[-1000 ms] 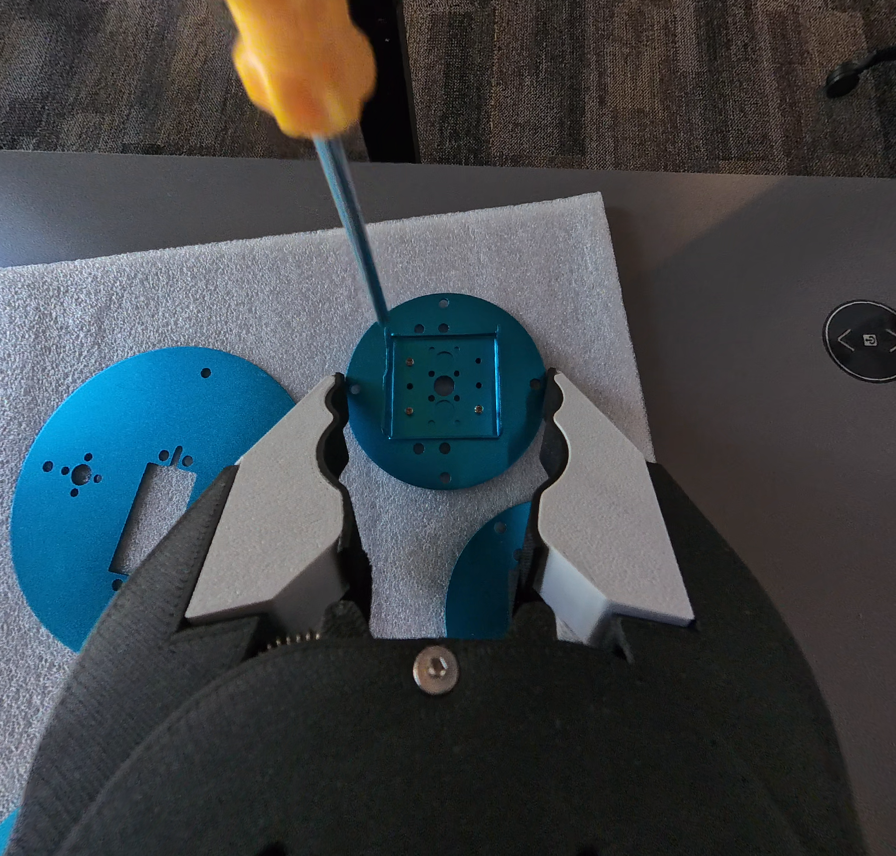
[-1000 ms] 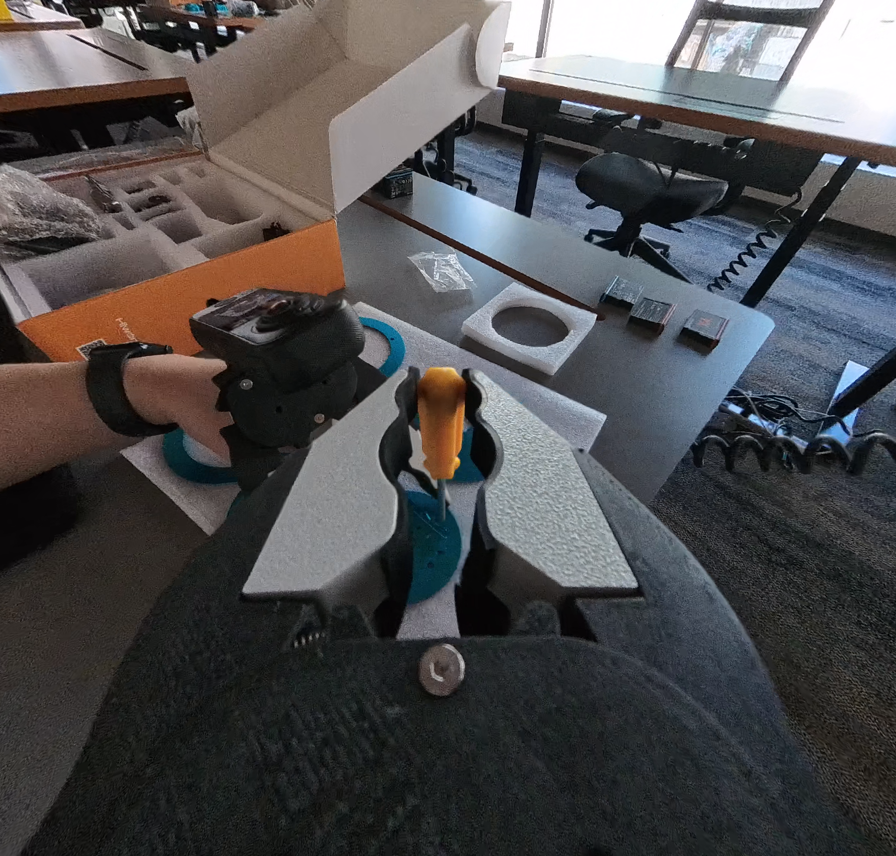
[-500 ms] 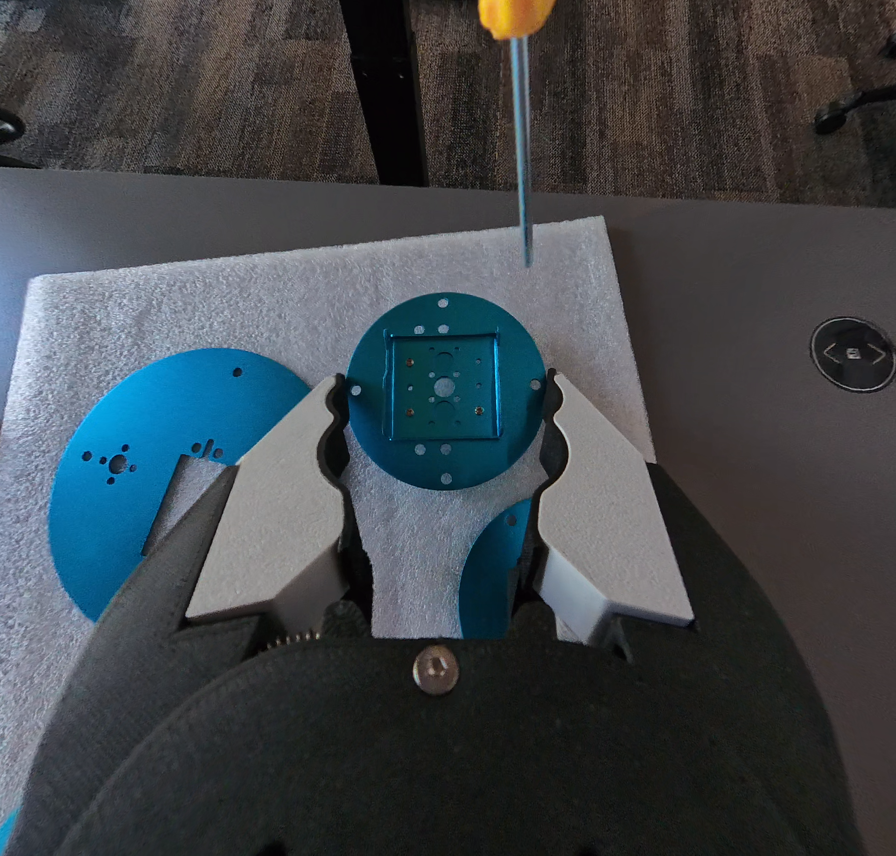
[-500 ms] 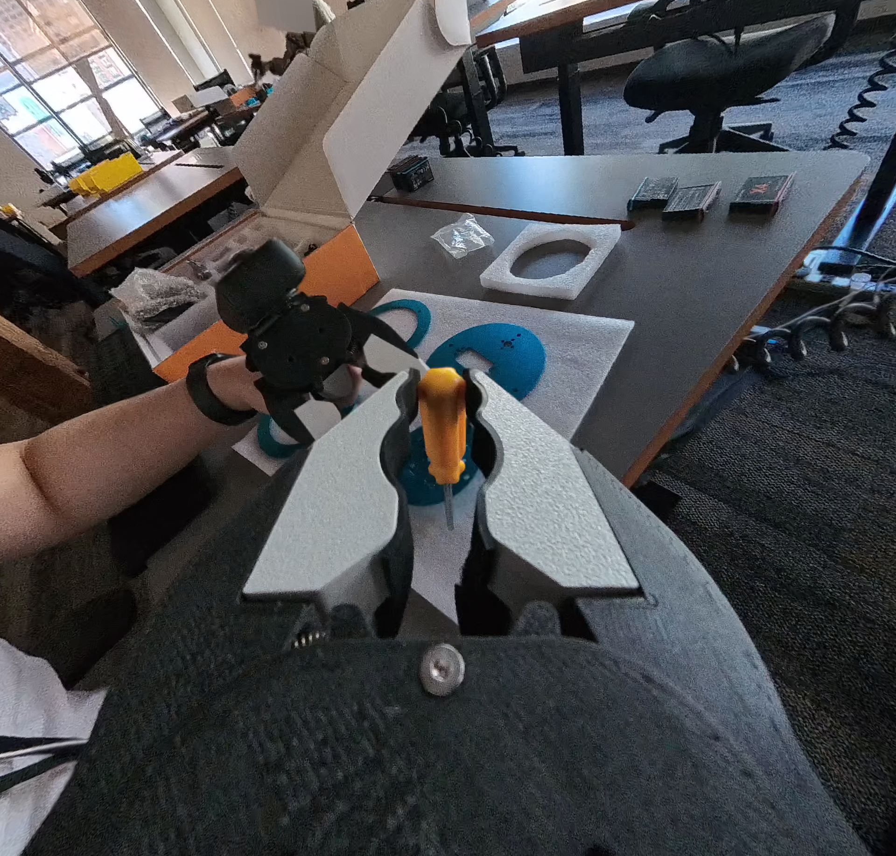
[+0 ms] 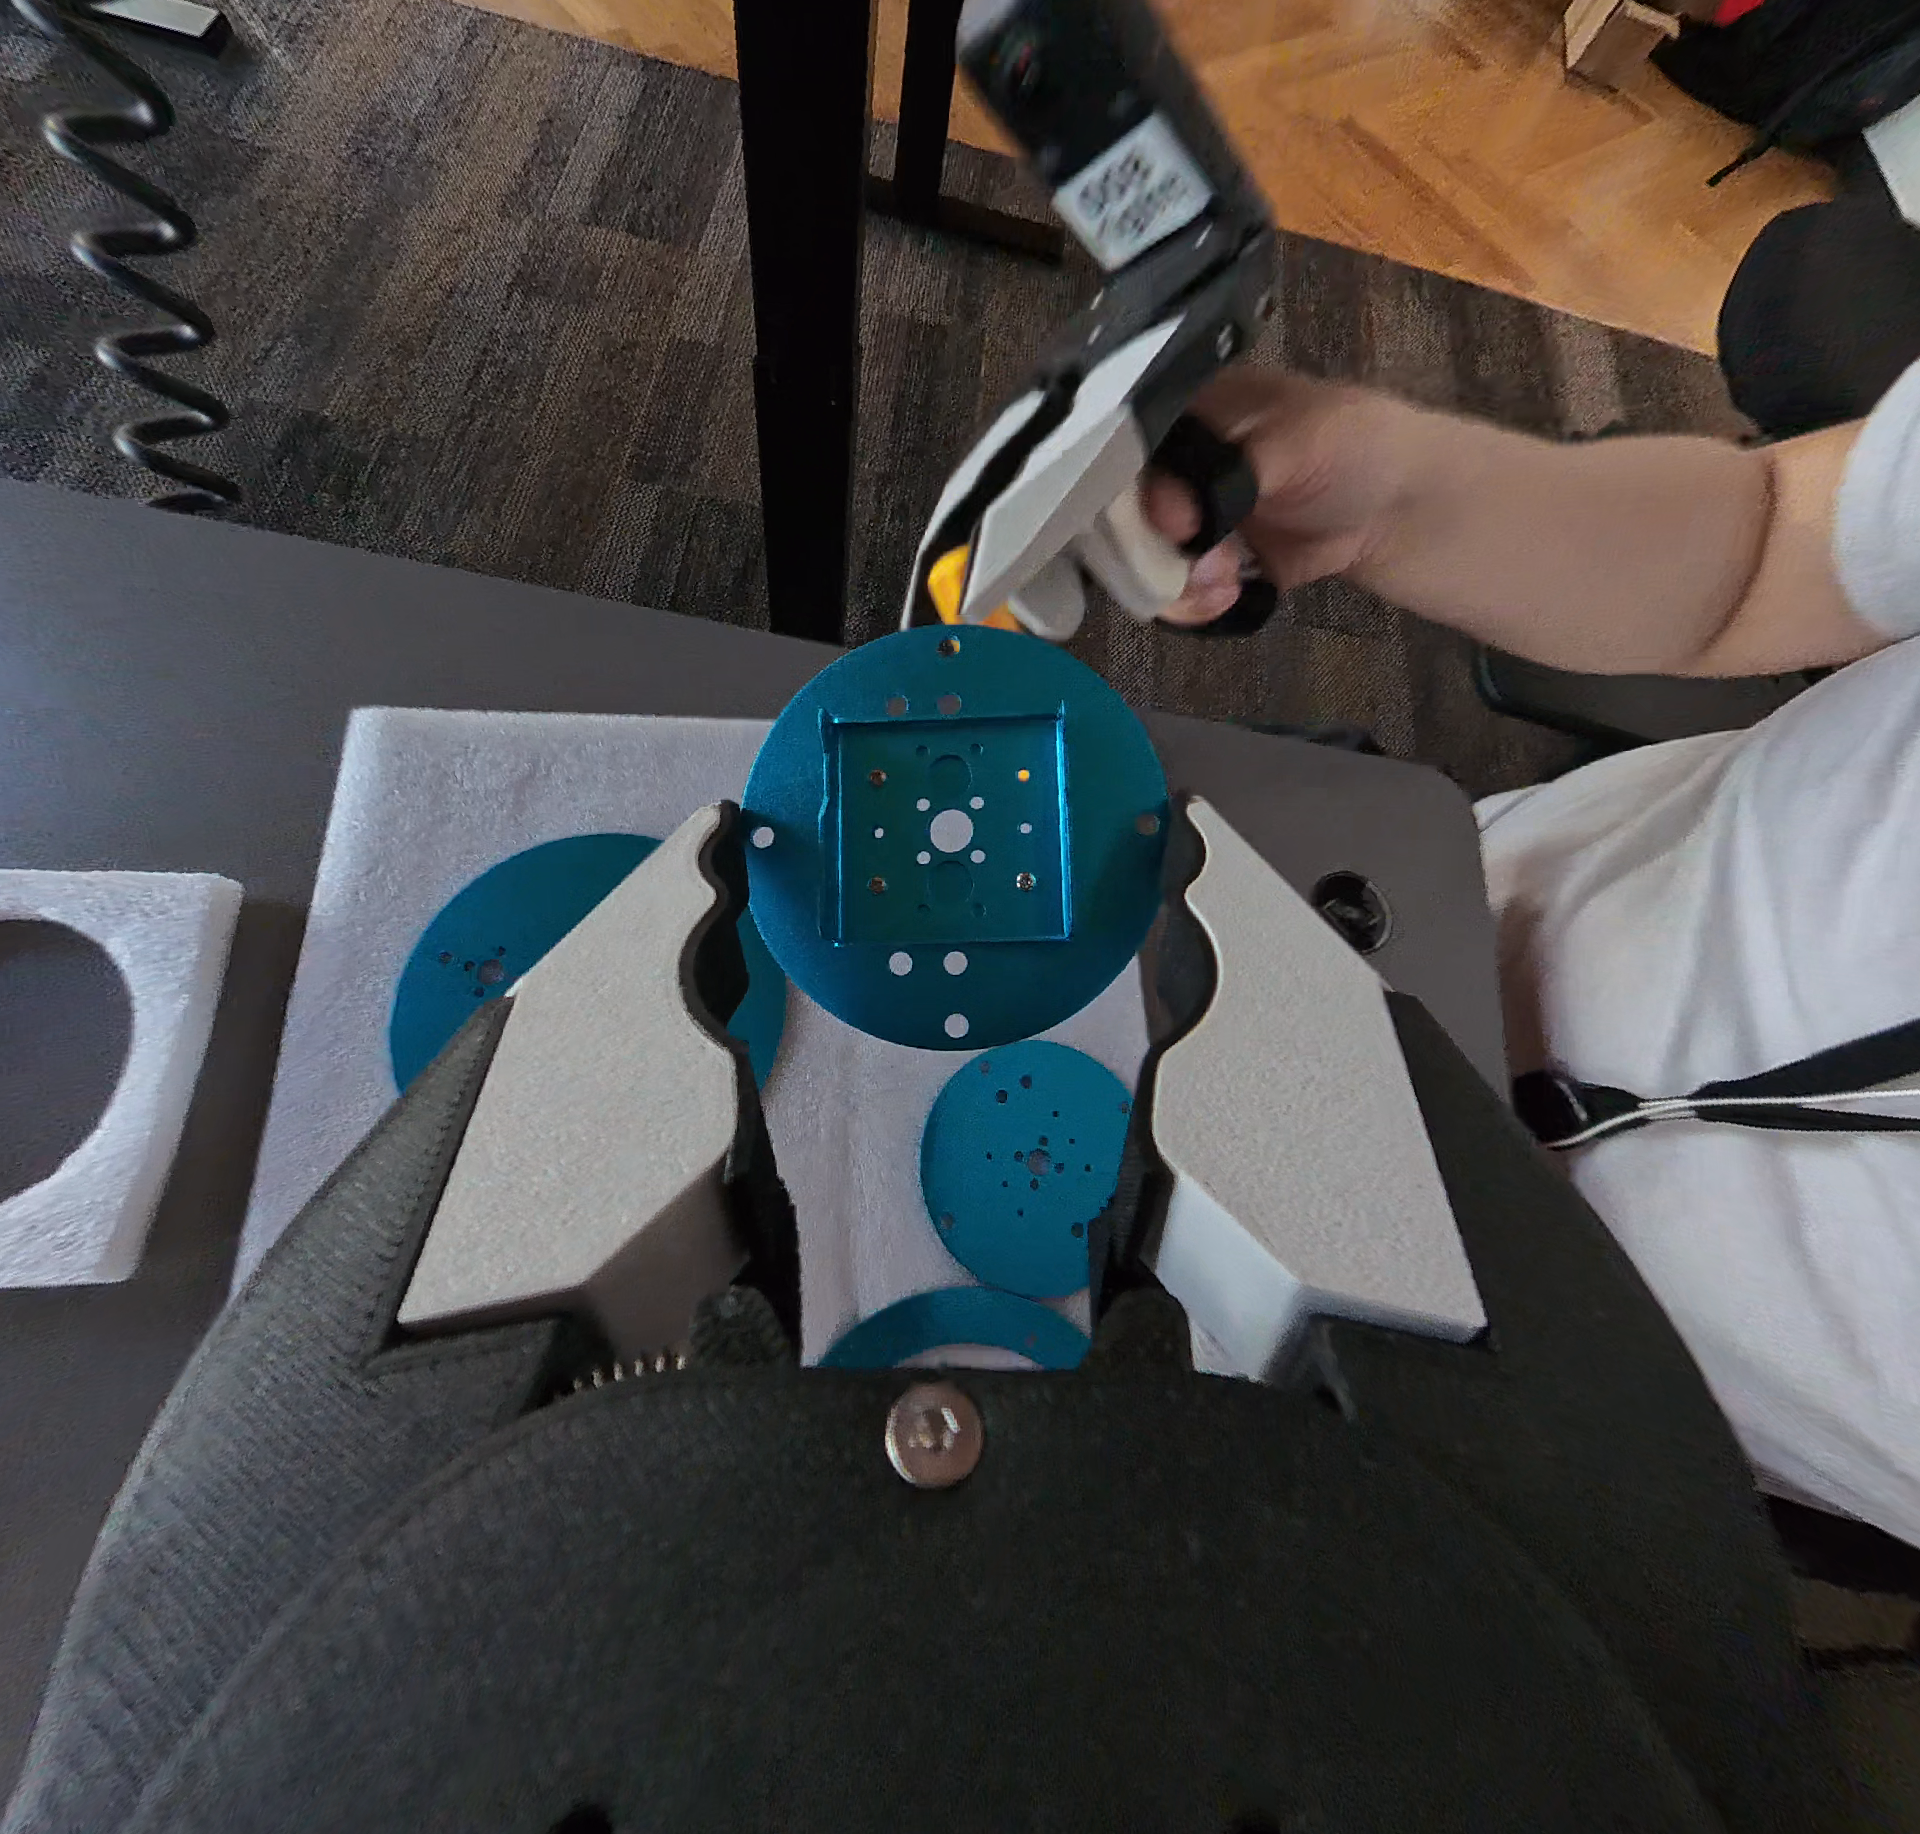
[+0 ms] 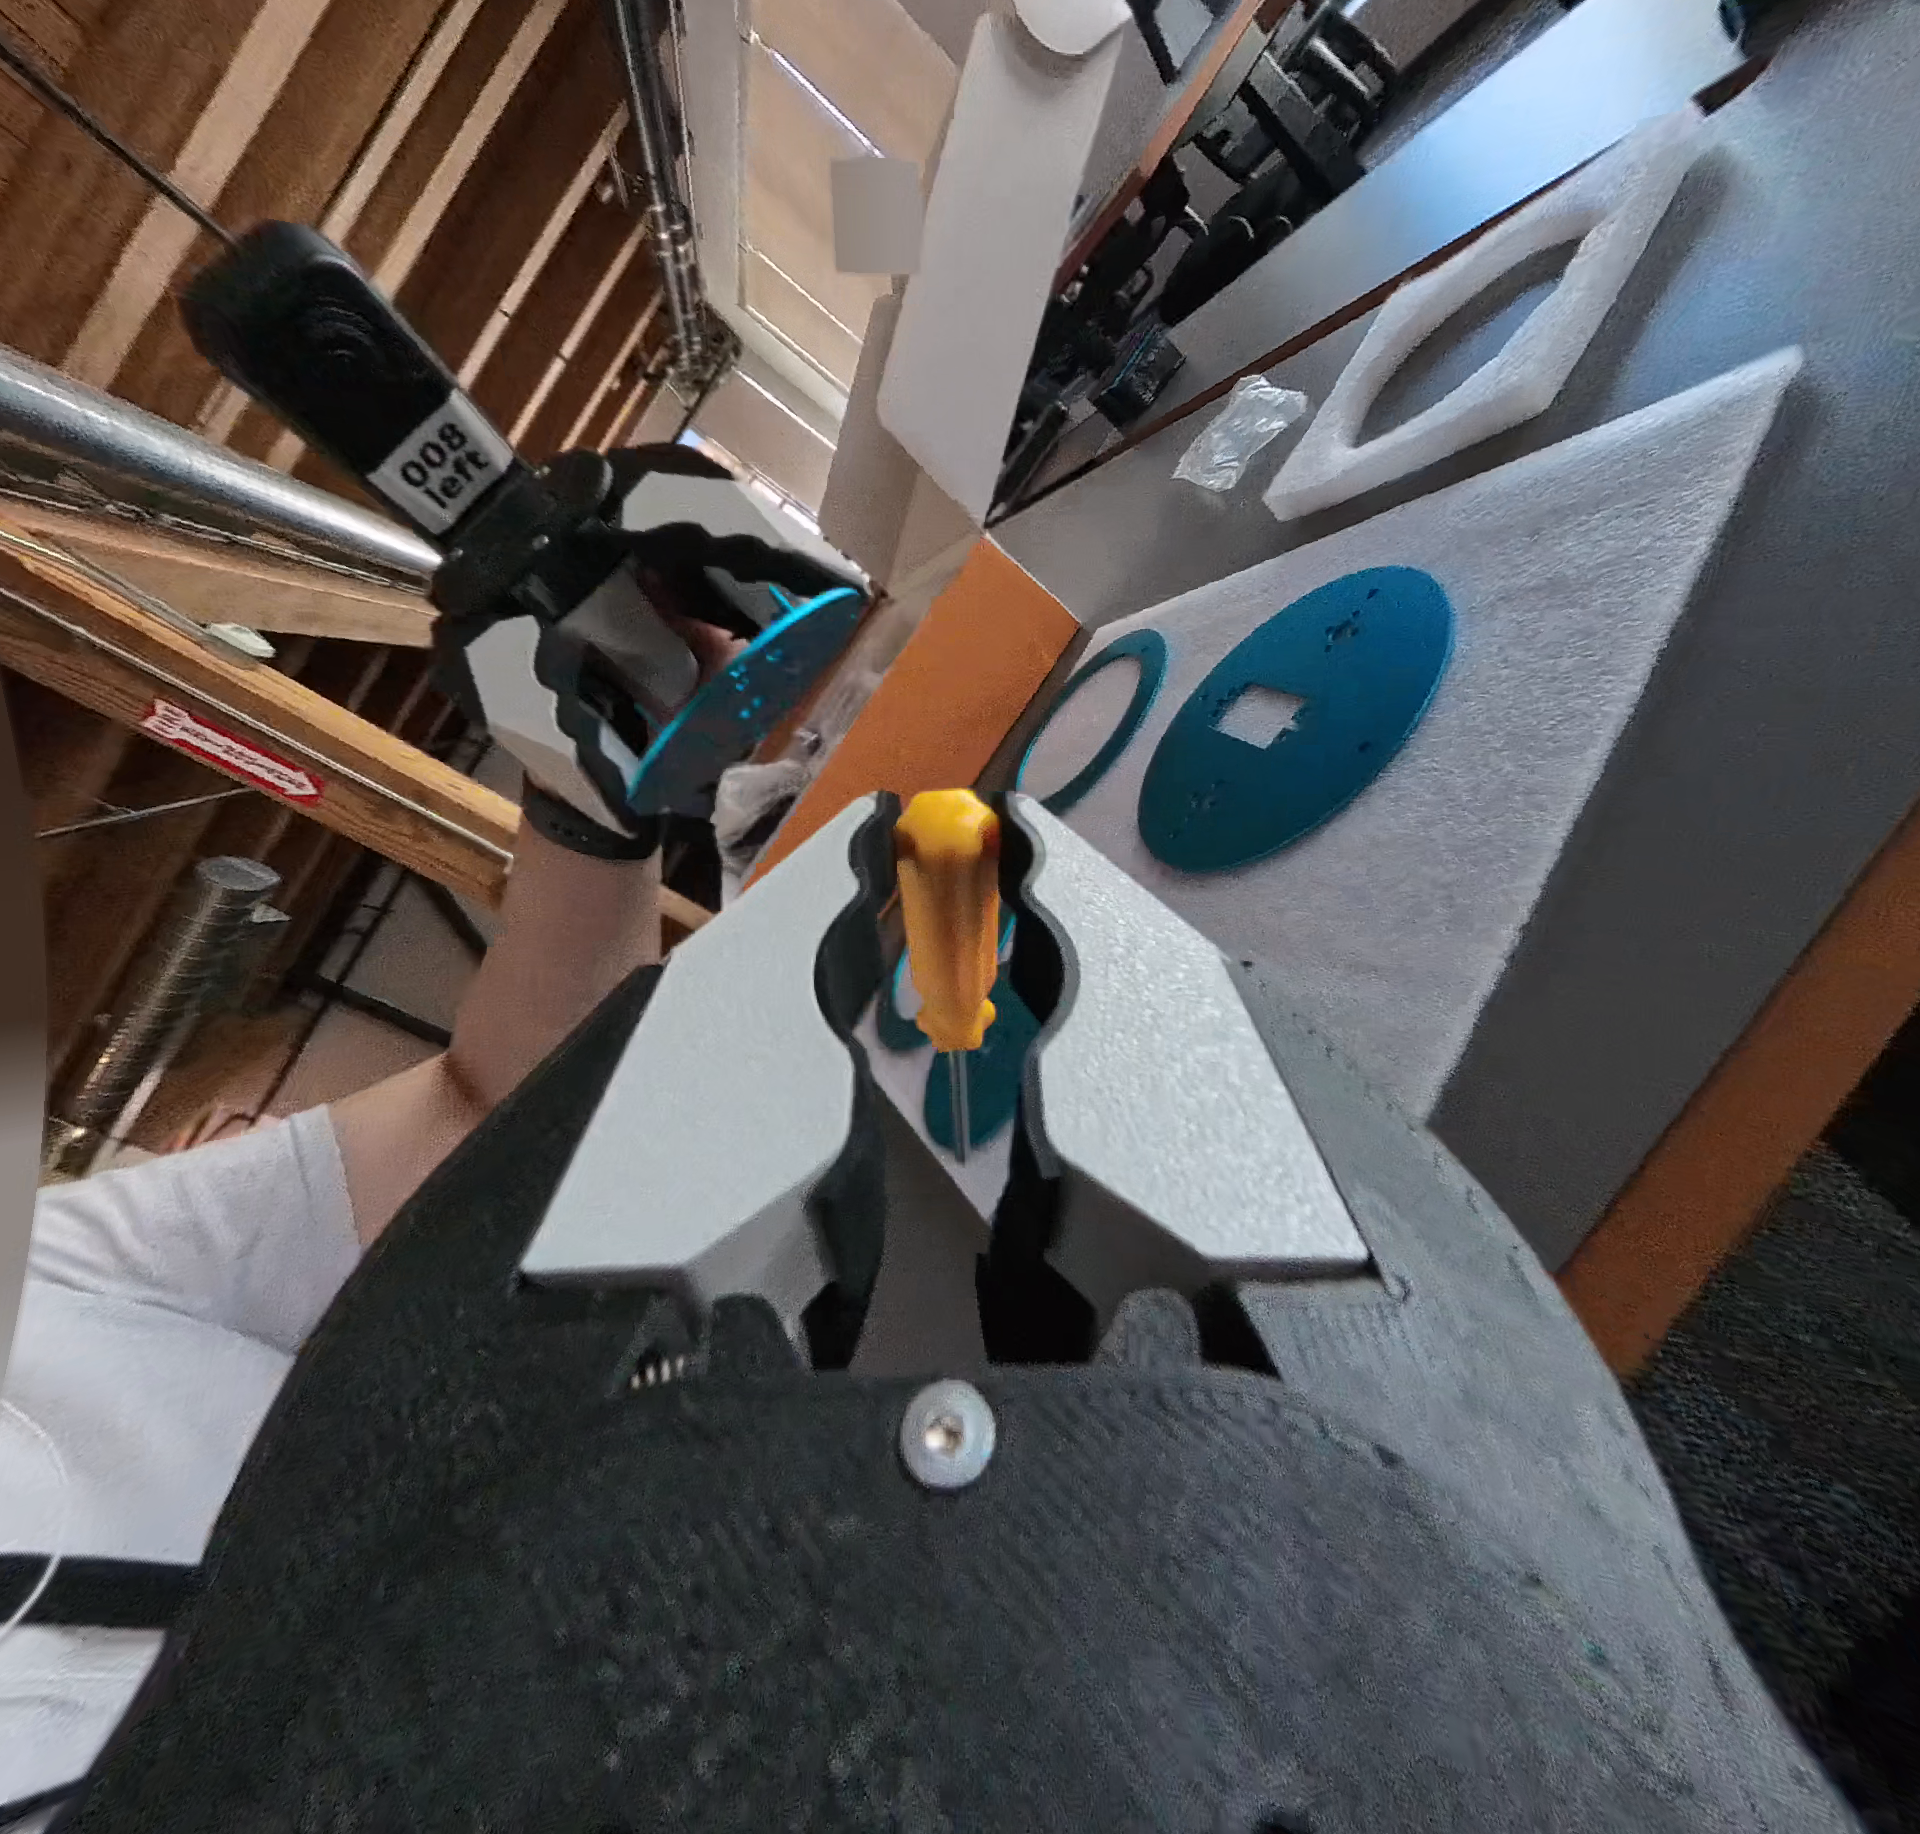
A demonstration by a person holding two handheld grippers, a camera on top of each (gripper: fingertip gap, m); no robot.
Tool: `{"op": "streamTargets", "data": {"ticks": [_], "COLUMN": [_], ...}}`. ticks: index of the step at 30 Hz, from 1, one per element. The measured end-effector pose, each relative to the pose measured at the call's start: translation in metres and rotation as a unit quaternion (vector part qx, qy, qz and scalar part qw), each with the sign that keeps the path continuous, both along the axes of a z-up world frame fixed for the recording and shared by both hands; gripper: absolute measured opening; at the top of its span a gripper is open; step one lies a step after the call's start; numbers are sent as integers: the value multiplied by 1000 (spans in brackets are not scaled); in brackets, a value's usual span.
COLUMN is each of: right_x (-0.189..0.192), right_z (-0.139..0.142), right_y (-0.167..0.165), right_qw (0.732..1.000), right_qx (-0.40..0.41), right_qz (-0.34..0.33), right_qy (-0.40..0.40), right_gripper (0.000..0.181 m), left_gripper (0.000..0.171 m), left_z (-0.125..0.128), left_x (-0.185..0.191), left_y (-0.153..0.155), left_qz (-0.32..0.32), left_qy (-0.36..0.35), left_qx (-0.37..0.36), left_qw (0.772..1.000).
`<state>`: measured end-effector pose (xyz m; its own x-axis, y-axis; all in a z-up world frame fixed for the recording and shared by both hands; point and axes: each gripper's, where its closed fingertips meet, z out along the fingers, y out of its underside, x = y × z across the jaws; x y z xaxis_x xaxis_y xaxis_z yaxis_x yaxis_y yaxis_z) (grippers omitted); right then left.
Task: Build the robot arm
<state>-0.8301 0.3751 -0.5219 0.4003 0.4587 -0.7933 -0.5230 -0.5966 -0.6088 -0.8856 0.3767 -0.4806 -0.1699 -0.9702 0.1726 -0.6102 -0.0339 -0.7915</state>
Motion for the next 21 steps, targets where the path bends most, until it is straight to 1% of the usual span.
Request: {"op": "streamTargets", "data": {"ticks": [2, 4, 6, 9, 14, 21], "right_x": [-4, -8, -8, -6, -3, -4], "right_z": [-11, -17, -26, -35, -50, -55], "right_y": [6, 10, 15, 22, 30, 34], "right_qw": [1000, 1000, 1000, 999, 998, 997], "right_qx": [-12, -14, -23, -47, -69, -70], "right_qz": [8, 9, 5, 11, 9, 10], "right_qy": [16, 11, -6, -3, -11, -31], "right_gripper": [18, 18, 19, 18, 18, 19], "left_gripper": [80, 80, 80, 80, 80, 80], "left_z": [25, 43, 56, 69, 73, 69], "left_x": [-3, -7, -12, -17, -19, -18], "left_y": [0, -1, -2, -6, -11, -17], "left_qz": [0, 2, -1, -4, -10, -27], "left_qy": [-2, 3, 7, 2, -7, 5], "left_qx": [-7, -27, -42, -82, -116, -106], "left_qw": [1000, 1000, 999, 997, 993, 994]}}
